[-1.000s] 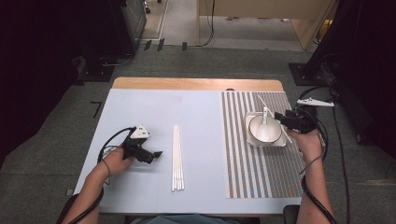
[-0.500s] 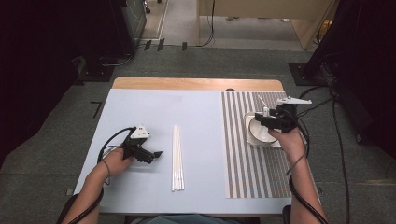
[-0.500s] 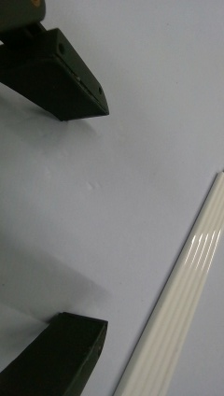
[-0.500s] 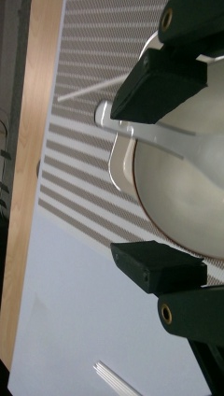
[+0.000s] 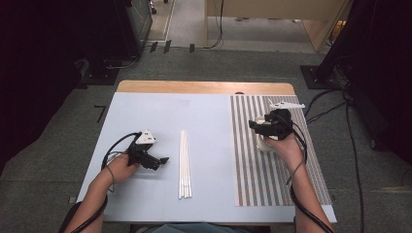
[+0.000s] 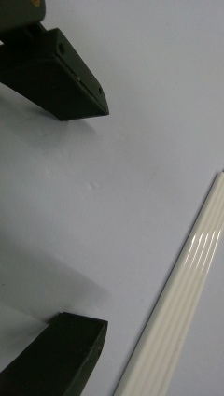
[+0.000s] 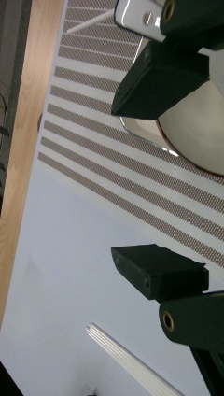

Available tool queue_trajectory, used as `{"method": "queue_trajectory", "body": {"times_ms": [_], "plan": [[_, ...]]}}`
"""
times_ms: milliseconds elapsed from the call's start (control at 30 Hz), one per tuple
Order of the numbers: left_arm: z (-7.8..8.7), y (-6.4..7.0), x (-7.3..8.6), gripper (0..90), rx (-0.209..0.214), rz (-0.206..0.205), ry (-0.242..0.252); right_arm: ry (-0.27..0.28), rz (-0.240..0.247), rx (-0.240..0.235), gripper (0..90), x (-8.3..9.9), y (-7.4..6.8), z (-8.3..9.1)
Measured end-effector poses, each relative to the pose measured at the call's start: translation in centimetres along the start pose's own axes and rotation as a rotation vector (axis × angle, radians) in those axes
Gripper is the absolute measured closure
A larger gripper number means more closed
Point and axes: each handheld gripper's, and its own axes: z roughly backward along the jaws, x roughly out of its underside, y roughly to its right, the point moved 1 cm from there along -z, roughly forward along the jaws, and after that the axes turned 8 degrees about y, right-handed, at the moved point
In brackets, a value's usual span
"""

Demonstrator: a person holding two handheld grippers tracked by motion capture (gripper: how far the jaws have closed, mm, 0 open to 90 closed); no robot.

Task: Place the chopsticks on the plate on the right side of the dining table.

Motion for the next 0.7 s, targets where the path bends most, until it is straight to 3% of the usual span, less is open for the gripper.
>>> {"method": "queue_trajectory", "body": {"times_ms": [267,700], "plan": [[0.0,0.0,0.0,0.6,0.0,0.0,0.0,-0.026,0.009,-0.028,28.8,0.4,-1.8,-1.2],[0.0,0.0,0.0,0.5,0.0,0.0,0.001,0.006,0.007,-0.1,38.8,1.2,-3.8,-2.2]]}}
